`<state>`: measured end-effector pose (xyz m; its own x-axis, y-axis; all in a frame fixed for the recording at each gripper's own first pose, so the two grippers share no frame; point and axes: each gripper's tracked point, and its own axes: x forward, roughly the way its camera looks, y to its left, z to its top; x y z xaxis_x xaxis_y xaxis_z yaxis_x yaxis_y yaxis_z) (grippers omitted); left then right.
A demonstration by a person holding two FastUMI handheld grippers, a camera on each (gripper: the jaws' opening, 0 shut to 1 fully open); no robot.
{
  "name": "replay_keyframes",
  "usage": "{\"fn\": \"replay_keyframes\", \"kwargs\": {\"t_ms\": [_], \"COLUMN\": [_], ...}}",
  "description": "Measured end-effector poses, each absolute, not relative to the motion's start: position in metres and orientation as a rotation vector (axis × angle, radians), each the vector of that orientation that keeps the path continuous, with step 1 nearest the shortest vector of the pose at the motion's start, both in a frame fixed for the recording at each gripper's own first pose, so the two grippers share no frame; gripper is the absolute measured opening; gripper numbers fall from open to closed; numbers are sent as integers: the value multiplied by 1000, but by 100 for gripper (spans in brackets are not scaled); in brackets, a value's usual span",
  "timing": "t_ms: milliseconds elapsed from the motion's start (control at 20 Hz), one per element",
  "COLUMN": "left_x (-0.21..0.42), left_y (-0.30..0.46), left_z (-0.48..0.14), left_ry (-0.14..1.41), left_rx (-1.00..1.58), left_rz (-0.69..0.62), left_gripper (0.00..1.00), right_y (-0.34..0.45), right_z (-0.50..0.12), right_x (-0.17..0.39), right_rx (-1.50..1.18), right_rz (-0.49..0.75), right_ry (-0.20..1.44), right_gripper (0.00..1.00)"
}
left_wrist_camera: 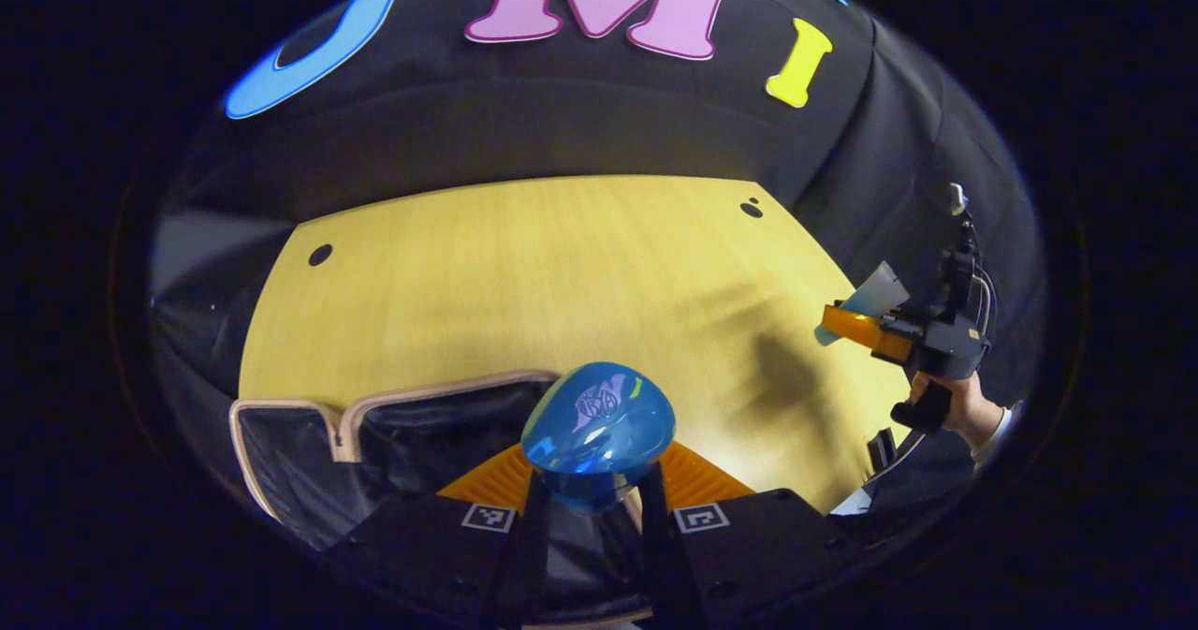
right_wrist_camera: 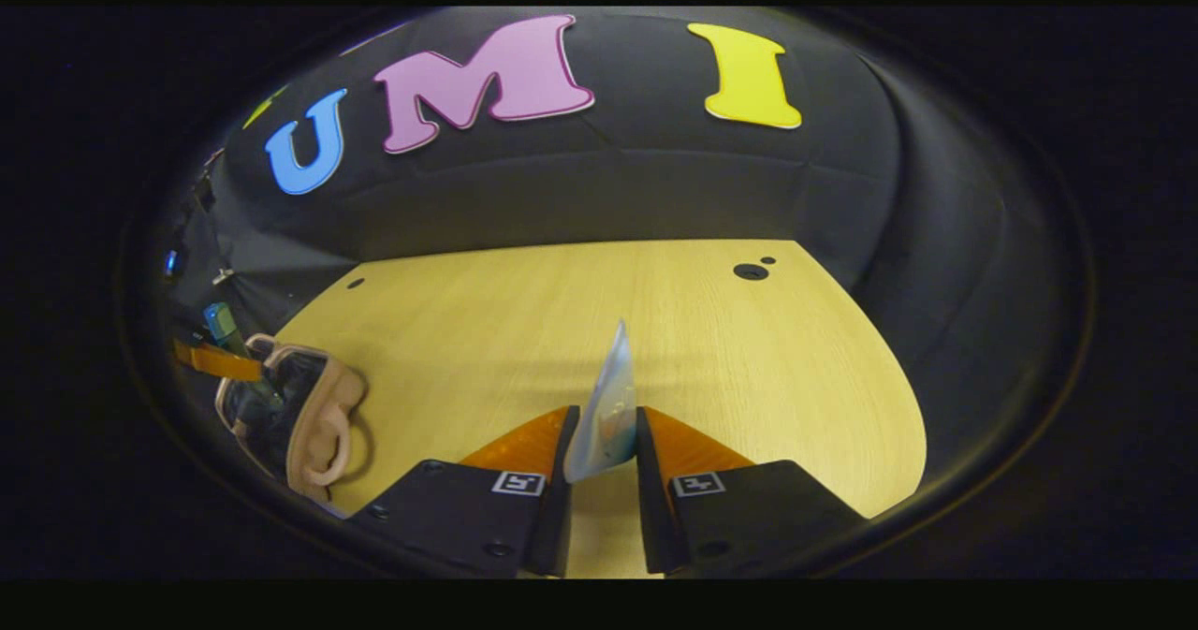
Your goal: First open the suitcase, pack the skin care products into it, and then close the suitcase.
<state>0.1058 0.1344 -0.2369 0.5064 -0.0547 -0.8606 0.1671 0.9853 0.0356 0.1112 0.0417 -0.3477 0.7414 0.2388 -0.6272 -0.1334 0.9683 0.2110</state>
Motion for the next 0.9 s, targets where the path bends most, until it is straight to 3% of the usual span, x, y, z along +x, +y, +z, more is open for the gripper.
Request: {"fn": "replay_keyframes", "kwargs": {"t_ms": [150, 400, 550, 750, 900], "left_x": [68, 2, -26, -39, -39], "left_y": [174, 218, 226, 231, 235], "left_z": [-240, -297, -334, -357, -367], "left_ry": [1126, 1429, 1549, 1589, 1554], "left_rx": [94, 8, -21, -8, 6], "left_rz": [-84, -21, 25, 54, 37], "left_gripper": [47, 43, 47, 47, 49], "right_y": [56, 107, 133, 157, 170], "right_z": [-326, -292, -277, -270, -272], "right_x": [91, 63, 47, 24, 7], "right_rx": [163, 196, 198, 171, 124], "right_rz": [226, 268, 295, 315, 321], "right_ry": [700, 678, 674, 702, 725], "right_gripper": [34, 34, 34, 38, 34]}}
